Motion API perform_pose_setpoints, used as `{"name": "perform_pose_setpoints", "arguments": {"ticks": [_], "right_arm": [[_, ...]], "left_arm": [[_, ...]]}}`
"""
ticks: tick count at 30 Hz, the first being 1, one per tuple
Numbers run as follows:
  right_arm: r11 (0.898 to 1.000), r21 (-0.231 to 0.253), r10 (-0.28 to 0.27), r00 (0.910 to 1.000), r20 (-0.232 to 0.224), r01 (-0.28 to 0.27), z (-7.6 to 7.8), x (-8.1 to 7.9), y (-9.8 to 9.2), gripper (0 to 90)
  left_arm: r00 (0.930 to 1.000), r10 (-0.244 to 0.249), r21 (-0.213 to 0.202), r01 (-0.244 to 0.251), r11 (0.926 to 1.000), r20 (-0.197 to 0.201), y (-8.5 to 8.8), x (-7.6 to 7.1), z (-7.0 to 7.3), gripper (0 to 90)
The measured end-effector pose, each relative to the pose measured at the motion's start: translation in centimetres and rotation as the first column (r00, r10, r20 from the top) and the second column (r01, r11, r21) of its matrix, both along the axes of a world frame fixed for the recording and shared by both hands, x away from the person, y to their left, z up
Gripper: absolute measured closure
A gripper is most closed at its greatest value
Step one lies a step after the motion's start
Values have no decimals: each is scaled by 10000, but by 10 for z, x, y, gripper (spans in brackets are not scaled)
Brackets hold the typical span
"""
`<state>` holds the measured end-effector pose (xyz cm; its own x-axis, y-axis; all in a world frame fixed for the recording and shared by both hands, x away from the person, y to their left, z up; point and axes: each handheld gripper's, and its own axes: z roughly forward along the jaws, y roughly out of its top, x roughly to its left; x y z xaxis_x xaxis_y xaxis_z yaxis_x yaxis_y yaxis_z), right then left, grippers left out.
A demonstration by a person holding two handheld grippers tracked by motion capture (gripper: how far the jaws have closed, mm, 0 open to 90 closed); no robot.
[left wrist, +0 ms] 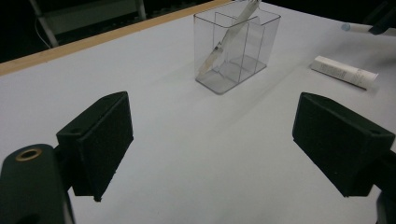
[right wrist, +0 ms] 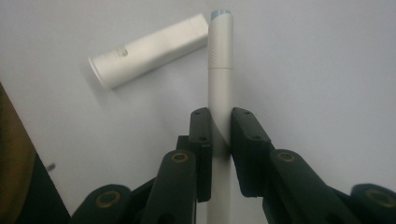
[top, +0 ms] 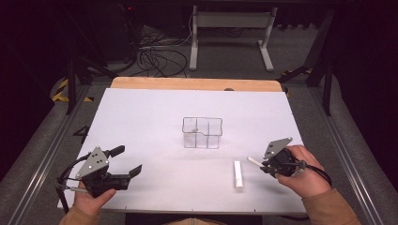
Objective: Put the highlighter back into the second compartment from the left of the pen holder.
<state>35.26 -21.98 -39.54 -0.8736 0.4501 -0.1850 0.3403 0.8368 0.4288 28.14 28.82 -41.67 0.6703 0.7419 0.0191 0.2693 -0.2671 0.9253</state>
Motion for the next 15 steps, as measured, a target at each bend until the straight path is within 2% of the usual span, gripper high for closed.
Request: {"name": "perform_pose_setpoints", "arguments": {"ticks": [8, 15], "right_arm": [[9998, 96, 157, 9995, 268, -160, 8, 1, 4, 791], [9987, 500, 88, 9989, 450, -111, 16, 2, 8, 791]], "left_arm": [[10000, 21, -11, -21, 10000, 27, 0, 0, 0, 132], [10000, 28, 8, -28, 10000, 38, 0, 0, 1, 132]]}}
